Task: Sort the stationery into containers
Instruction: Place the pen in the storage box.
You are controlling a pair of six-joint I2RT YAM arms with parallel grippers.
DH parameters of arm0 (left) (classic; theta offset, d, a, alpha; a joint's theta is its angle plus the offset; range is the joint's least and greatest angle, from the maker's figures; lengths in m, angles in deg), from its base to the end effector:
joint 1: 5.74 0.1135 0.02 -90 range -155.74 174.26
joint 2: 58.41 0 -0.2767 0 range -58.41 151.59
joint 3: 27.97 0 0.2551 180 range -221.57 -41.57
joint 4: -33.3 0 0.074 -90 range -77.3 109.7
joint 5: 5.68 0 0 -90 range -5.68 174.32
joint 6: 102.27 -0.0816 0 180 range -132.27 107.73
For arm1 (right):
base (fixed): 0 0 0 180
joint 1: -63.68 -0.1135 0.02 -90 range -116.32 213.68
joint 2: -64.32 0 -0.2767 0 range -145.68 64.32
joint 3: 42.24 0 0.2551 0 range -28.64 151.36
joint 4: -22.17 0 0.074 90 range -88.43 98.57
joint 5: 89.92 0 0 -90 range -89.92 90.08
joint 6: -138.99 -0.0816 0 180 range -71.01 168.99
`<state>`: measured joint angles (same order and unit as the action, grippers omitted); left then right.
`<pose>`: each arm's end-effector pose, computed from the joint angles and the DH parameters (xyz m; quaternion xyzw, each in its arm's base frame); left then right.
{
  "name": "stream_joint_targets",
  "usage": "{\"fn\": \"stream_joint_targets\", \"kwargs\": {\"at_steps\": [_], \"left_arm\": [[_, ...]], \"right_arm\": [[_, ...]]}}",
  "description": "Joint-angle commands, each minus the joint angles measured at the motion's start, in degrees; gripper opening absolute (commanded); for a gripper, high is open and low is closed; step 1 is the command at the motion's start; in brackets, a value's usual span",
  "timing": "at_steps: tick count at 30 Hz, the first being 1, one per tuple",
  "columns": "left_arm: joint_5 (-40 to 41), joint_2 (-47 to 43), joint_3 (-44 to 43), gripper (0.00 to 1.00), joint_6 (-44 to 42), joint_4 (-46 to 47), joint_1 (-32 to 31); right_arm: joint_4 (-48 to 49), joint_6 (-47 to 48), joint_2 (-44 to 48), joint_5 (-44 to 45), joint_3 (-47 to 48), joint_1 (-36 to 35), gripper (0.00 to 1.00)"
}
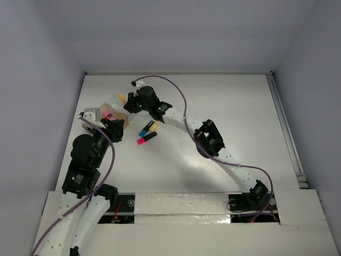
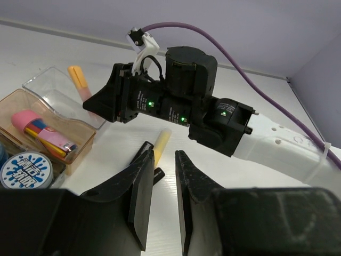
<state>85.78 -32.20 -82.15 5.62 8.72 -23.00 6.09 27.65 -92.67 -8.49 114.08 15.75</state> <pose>0.1461 -0.0432 0.3646 -0.0130 0.6858 -0.2114 0.6963 0.4452 0.5114 0.1741 -0.2274 0.7686 0.3875 0.4554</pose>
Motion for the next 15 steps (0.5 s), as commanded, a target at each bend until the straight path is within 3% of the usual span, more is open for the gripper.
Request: {"fn": "stream_joint_targets", "kwargs": {"at_steps": [1, 5, 8, 12, 15], "left_arm": [[-1.2, 0.4, -1.6, 0.20, 0.1, 2.9, -0.2], [-1.1, 0.3, -1.5, 0.20, 0.1, 2.8, -0.2], [-1.1, 0.3, -1.5, 0.25, 0.0, 2.8, 0.3], [-0.9, 1.1, -1.5, 0.35, 0.0, 3.0, 1.3], [-1.1, 1.8, -1.5, 0.37, 0.0, 3.1, 1.9]], "right_arm": [[4.9, 1.3, 0.3, 2.0, 2.7, -0.8, 0.23], [5.9, 1.6, 1.0, 0.4, 2.0, -0.8, 0.53], [6.7, 1.7, 2.1, -0.6, 1.0, -0.8, 0.66], [7.2, 1.9, 4.7, -1.7, -0.4, -0.8, 0.73], [9.8, 1.6, 10.1, -1.2, -6.1, -0.8, 0.72]]}}
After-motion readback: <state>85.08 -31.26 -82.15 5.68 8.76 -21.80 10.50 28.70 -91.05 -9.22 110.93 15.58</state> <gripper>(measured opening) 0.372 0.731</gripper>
